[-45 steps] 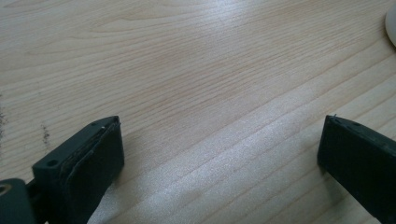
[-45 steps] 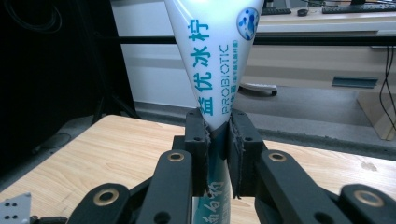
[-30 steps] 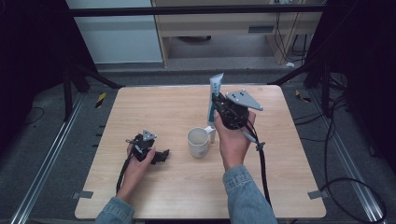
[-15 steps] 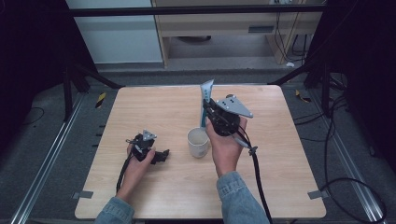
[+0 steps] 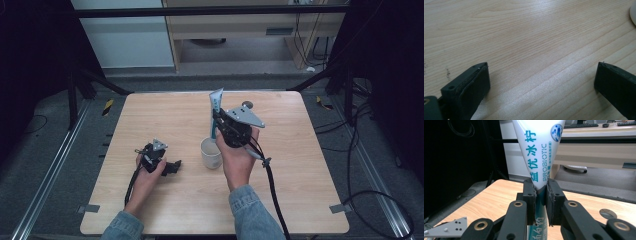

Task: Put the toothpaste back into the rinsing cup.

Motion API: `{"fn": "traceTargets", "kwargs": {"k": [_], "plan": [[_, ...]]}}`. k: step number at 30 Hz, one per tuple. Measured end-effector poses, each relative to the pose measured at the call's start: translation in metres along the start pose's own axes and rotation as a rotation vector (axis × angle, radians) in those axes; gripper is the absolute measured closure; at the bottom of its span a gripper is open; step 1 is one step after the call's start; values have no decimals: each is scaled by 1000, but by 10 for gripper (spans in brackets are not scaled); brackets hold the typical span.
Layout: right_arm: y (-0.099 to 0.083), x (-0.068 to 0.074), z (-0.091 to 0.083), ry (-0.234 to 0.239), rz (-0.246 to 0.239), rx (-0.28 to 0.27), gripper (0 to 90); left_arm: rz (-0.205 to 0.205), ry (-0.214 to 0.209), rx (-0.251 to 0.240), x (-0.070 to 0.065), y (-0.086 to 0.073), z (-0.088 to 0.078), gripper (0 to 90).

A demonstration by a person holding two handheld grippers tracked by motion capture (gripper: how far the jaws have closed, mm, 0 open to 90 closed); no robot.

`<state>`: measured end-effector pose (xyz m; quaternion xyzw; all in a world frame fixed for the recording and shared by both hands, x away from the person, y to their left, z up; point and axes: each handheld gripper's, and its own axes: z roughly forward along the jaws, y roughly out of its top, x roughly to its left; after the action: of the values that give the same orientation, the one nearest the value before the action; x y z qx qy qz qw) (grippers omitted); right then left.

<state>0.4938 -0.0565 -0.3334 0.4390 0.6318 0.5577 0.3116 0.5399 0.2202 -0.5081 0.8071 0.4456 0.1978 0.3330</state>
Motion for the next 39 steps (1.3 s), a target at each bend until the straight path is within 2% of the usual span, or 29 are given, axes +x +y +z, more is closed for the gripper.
{"fn": "traceTargets", "kwargs": {"k": [18, 39], "plan": [[-12, -2, 1, -2, 3, 14, 795, -1, -1, -1, 0, 0, 0, 0], [-39, 2, 10, 11, 12, 60, 794, -1, -1, -1, 0, 0, 0, 0]]}}
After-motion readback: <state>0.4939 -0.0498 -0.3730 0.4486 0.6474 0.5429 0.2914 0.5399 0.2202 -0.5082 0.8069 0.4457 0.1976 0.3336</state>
